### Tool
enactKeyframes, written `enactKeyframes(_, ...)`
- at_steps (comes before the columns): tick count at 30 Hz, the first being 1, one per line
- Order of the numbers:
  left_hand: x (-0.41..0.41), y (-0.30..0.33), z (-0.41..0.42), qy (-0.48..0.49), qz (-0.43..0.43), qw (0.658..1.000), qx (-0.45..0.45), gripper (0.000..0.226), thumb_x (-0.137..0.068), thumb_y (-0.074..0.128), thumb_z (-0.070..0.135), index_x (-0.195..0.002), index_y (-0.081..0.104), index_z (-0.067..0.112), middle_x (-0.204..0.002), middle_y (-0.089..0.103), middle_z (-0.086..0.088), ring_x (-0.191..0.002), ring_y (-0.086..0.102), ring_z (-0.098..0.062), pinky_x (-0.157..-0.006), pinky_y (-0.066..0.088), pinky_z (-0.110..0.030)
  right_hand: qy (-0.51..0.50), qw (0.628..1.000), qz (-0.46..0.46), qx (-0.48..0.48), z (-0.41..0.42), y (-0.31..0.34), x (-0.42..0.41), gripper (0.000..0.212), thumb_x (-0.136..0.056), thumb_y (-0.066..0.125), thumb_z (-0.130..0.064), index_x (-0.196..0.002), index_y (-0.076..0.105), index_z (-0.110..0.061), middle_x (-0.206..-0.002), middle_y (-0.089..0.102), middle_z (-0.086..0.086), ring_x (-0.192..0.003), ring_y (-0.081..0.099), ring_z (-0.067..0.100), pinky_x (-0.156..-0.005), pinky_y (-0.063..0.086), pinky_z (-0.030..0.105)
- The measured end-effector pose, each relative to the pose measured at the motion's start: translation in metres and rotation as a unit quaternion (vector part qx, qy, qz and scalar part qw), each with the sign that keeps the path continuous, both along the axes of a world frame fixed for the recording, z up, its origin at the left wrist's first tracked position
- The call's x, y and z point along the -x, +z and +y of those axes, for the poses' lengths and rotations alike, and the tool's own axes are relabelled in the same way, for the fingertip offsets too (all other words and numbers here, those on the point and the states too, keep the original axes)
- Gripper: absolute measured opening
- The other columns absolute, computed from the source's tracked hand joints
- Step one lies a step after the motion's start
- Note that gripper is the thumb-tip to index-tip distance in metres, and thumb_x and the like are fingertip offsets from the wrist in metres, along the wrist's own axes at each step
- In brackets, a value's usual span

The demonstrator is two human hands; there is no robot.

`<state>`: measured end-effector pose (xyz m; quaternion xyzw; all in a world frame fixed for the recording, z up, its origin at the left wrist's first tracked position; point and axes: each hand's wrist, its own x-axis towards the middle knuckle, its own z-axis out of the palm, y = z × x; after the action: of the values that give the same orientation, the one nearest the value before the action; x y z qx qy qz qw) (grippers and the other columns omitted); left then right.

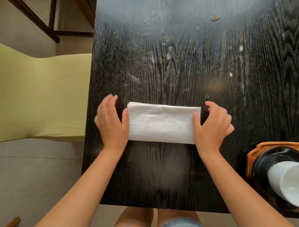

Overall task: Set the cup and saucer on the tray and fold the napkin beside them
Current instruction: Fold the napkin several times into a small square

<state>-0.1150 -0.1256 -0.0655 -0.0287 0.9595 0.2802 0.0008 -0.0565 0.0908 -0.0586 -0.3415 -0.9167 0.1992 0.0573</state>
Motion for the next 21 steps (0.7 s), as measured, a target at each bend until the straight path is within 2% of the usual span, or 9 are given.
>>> enactKeyframes(1,-0.004,0.002,0.003,-0.042,0.007,0.999,0.031,0.049,-0.092,0.044,0.023,-0.138,0.036,0.01,-0.148,0.033,-0.01,-0.139,0.023,-0.022,-0.112,0.01,-0.039,0.033,0.999,0.0,-0.02,-0.005,0.001,-0.002,0.042,-0.085,0.054,-0.024,-0.125,0.048,-0.016,-0.12,0.053,0.006,-0.115,0.041,0.025,-0.094,0.026,0.043)
enactKeyframes(3,-0.014,0.001,0.014,-0.183,0.021,0.977,0.105,0.058,-0.093,0.032,0.028,-0.146,0.015,0.012,-0.155,0.013,-0.008,-0.144,0.0,-0.018,-0.113,-0.008,-0.045,0.145,0.988,-0.017,-0.057,-0.019,0.003,-0.006,0.057,-0.087,0.045,-0.025,-0.14,0.031,-0.013,-0.146,0.036,0.01,-0.135,0.024,0.023,-0.106,0.016,0.049)
enactKeyframes(5,-0.023,-0.009,0.026,-0.31,0.032,0.938,0.153,0.057,-0.096,0.026,0.03,-0.147,0.008,0.012,-0.155,0.01,-0.005,-0.144,-0.007,-0.015,-0.112,-0.007,-0.052,0.255,0.964,-0.044,-0.065,-0.036,-0.006,-0.008,0.06,-0.089,0.038,-0.025,-0.145,0.021,-0.011,-0.154,0.023,0.01,-0.142,0.012,0.023,-0.111,0.005,0.051)
enactKeyframes(6,-0.023,-0.016,0.031,-0.344,0.03,0.924,0.164,0.054,-0.098,0.022,0.03,-0.147,0.008,0.012,-0.155,0.012,-0.004,-0.144,-0.006,-0.014,-0.112,-0.004,-0.053,0.29,0.953,-0.056,-0.063,-0.042,-0.013,-0.007,0.059,-0.09,0.037,-0.024,-0.145,0.019,-0.01,-0.154,0.021,0.01,-0.142,0.01,0.022,-0.112,0.001,0.05)
enactKeyframes(8,-0.018,-0.027,0.035,-0.365,0.005,0.913,0.182,0.052,-0.099,0.009,0.033,-0.147,0.01,0.013,-0.156,0.017,-0.003,-0.144,0.003,-0.016,-0.112,-0.001,-0.052,0.315,0.943,-0.082,-0.062,-0.05,-0.026,-0.004,0.058,-0.092,0.035,-0.025,-0.145,0.017,-0.007,-0.154,0.02,0.01,-0.142,0.009,0.02,-0.113,0.0,0.047)
enactKeyframes(10,-0.013,-0.035,0.034,-0.366,-0.018,0.909,0.199,0.054,-0.098,0.005,0.036,-0.147,0.01,0.014,-0.155,0.013,-0.002,-0.143,0.008,-0.017,-0.113,0.001,-0.051,0.314,0.941,-0.111,-0.069,-0.052,-0.036,-0.001,0.058,-0.094,0.029,-0.029,-0.146,0.014,-0.006,-0.155,0.017,0.01,-0.143,0.008,0.019,-0.115,0.002,0.046)
enactKeyframes(15,-0.012,-0.036,0.036,-0.359,-0.019,0.912,0.196,0.056,-0.095,0.02,0.035,-0.147,0.012,0.015,-0.155,0.008,0.0,-0.143,0.008,-0.018,-0.113,0.005,-0.052,0.316,0.936,-0.134,-0.08,-0.052,-0.039,0.0,0.06,-0.095,0.023,-0.032,-0.146,0.009,-0.006,-0.156,0.011,0.009,-0.144,0.004,0.019,-0.115,0.004,0.048)
enactKeyframes(18,-0.011,-0.035,0.037,-0.36,-0.013,0.908,0.211,0.056,-0.094,0.022,0.037,-0.147,0.015,0.019,-0.156,0.016,-0.003,-0.143,0.01,-0.02,-0.113,0.006,-0.052,0.321,0.934,-0.137,-0.079,-0.052,-0.04,0.0,0.06,-0.095,0.023,-0.033,-0.147,0.01,-0.007,-0.156,0.009,0.008,-0.144,0.003,0.018,-0.115,0.003,0.048)
enactKeyframes(21,-0.007,-0.033,0.032,-0.349,-0.015,0.908,0.233,0.058,-0.092,0.026,0.044,-0.147,0.018,0.026,-0.155,0.023,-0.004,-0.142,0.013,-0.022,-0.111,-0.001,-0.056,0.344,0.926,-0.131,-0.083,-0.036,-0.038,-0.002,0.06,-0.093,0.024,-0.035,-0.147,0.012,-0.009,-0.155,0.008,0.004,-0.143,0.006,0.017,-0.114,0.004,0.048)
